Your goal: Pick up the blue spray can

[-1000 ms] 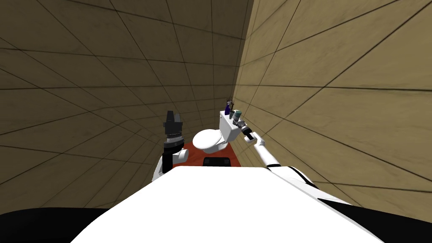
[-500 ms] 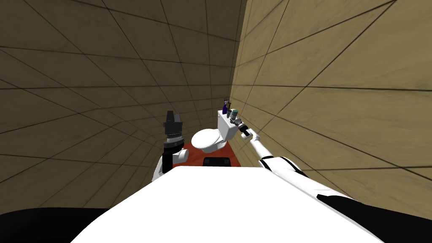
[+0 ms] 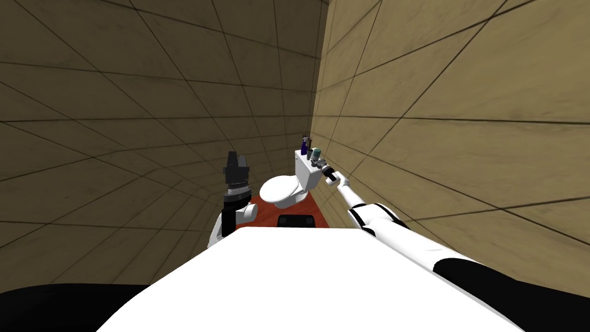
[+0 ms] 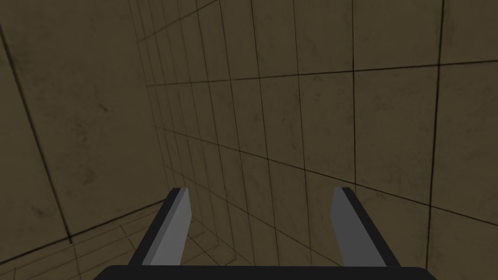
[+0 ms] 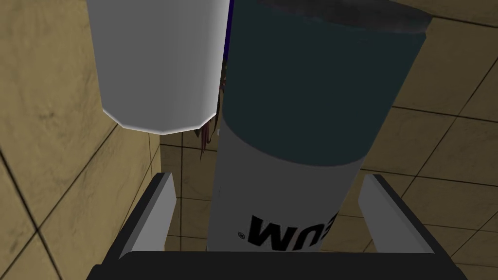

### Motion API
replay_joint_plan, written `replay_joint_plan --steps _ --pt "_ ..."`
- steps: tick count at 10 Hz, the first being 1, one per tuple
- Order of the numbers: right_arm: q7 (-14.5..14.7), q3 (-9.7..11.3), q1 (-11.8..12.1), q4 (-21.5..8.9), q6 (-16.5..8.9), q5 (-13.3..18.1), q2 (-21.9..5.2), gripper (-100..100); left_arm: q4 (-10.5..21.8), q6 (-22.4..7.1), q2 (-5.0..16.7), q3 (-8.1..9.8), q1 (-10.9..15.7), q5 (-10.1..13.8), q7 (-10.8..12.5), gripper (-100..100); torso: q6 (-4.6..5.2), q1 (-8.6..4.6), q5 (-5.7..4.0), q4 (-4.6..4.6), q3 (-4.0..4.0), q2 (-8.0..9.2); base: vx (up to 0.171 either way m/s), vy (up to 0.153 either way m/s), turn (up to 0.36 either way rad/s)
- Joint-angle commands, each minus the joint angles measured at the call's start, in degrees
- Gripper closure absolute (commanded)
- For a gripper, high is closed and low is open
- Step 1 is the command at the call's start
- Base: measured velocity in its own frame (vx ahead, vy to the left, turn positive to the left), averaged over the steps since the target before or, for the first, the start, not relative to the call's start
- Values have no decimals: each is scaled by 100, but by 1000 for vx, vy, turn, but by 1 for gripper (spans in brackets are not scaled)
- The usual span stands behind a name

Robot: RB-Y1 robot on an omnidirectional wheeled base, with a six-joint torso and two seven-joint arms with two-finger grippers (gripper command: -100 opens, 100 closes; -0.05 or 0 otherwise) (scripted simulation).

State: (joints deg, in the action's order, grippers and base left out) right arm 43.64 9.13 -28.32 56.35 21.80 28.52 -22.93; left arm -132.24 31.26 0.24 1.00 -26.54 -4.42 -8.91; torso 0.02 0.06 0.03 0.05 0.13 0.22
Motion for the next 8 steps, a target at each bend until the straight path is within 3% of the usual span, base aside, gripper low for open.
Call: replay_joint_plan --steps 1,2,3,5,6,7,8 --pt "41 -5 -286 -286 84 -18 17 -100 0 0 0 0 0 0 0 0 0 0 0 0 0 0 -38 -8 20" --pt "41 -5 -348 -454 84 -18 17 -100 0 0 0 0 0 0 0 0 -3 2 1 -1 -3 -6 -7 -9 29" --pt "171 198 -609 -687 162 -93 99 -100 0 0 0 0 0 0 0 0 0 1 0 -3 -8 -14 -54 -23 -149" --pt "171 198 -965 -1081 162 -93 99 -100 0 0 0 0 0 0 0 0 0 -4 -1 0 0 -1 -45 -15 -60" --pt "182 181 -864 -998 196 -93 95 -100 0 0 0 0 0 0 0 0 0 0 0 -1 -3 -7 -8 -2 0" --pt "174 186 -877 -1004 185 -94 91 100 0 0 0 0 0 0 0 0 0 2 0 -3 -7 -13 0 0 0" --pt "174 190 -874 -1002 190 -94 98 100 0 0 0 0 0 0 0 0 5 1 1 -3 -10 -18 0 0 0"
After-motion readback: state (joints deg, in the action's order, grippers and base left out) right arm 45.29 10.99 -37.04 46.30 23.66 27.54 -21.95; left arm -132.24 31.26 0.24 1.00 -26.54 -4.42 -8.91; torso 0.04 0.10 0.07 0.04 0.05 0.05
